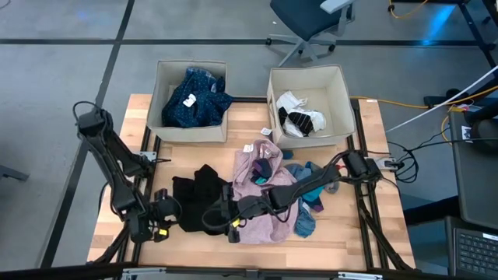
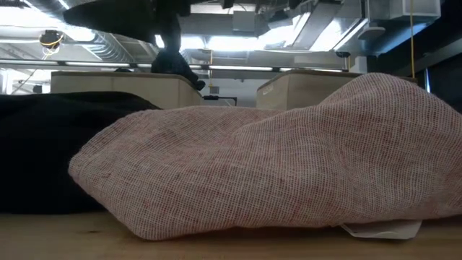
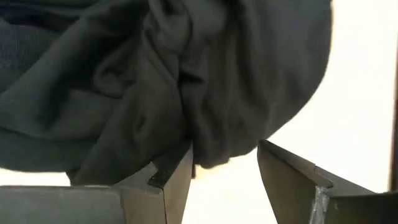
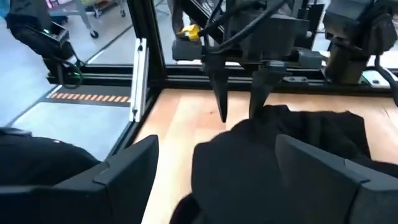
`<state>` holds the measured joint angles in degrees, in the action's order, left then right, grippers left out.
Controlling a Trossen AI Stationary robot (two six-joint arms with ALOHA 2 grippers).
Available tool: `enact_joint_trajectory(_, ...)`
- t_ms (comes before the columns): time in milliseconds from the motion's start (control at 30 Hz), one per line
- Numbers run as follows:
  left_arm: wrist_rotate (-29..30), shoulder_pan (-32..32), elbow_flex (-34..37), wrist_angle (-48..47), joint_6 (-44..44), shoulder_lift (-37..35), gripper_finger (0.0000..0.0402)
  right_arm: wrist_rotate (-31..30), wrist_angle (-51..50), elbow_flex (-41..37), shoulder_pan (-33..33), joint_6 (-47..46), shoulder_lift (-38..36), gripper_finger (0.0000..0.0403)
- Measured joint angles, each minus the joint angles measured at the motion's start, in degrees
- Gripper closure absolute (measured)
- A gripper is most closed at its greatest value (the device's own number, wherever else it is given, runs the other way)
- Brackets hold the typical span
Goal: Sort clothes
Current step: Put the black shirt into the right brown laundry organizer
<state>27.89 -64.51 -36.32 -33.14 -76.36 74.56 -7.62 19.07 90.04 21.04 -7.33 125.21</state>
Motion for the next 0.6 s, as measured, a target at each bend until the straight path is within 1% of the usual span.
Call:
enact_joint_trajectory(333,11.69,0.11,0.02,1.9,0.22,8.03,0.0229,-9.62,-2.76,0.04,-2.17,1.66,5.87,0.008)
enact_joint_trajectory(467,15.12,0.12,0.02,3.52,0.02,9.75,0.0229,-10.19,-2.48,0.04,-3.76,-0.48,9.3,0.008)
enact_joint_trajectory(600,18.24,0.15,0.09,7.22,0.84,10.3,0.0229,-8.9,-1.81,0.24,-4.95,-3.65,11.81,0.0081)
